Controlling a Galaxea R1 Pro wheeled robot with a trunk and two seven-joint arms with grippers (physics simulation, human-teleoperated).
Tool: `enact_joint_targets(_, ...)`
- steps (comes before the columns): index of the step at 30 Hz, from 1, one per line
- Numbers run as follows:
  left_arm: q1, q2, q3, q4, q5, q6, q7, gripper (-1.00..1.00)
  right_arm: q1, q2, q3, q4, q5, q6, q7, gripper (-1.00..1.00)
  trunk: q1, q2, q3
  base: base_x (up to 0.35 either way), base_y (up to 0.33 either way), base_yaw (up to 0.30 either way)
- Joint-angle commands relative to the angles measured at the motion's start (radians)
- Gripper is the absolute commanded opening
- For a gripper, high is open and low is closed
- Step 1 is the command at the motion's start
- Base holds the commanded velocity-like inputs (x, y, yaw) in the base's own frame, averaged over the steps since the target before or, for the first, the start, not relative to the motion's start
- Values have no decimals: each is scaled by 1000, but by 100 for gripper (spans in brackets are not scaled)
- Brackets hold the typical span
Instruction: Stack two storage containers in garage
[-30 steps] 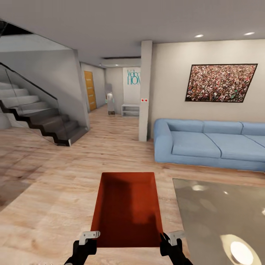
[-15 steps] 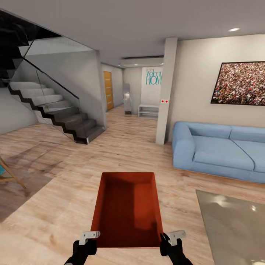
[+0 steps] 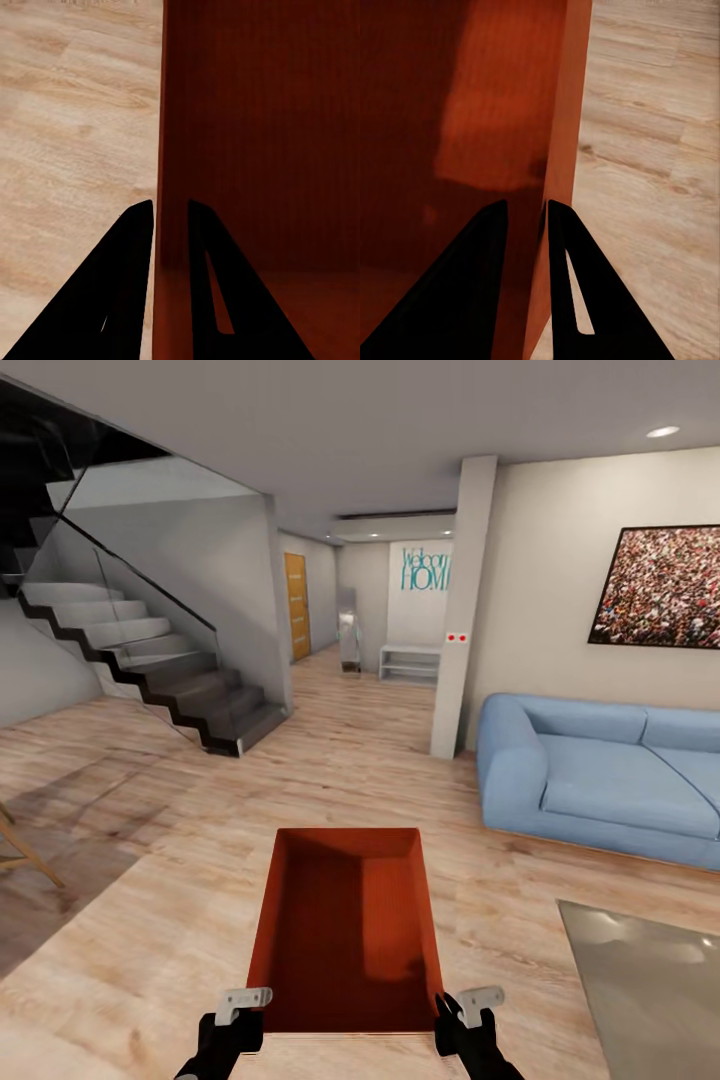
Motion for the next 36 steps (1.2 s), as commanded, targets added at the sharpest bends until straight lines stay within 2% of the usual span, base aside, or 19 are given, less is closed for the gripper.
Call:
enact_joint_targets(1, -1, 9, -1, -1, 1, -1, 14, -100, -1, -1, 3, 2, 0, -3, 8, -100, 1, -2, -2, 295, 100, 0)
enact_joint_targets(17, -1, 9, -1, -1, 1, -1, 16, -100, -1, -1, 3, 2, 0, -3, 9, -100, 1, -2, -2, 296, 93, 0)
enact_joint_targets(36, -1, 9, -1, -1, 1, -1, 17, -100, -1, -2, 3, 2, 0, -2, 9, -100, 1, -2, 2, 315, 3, 0)
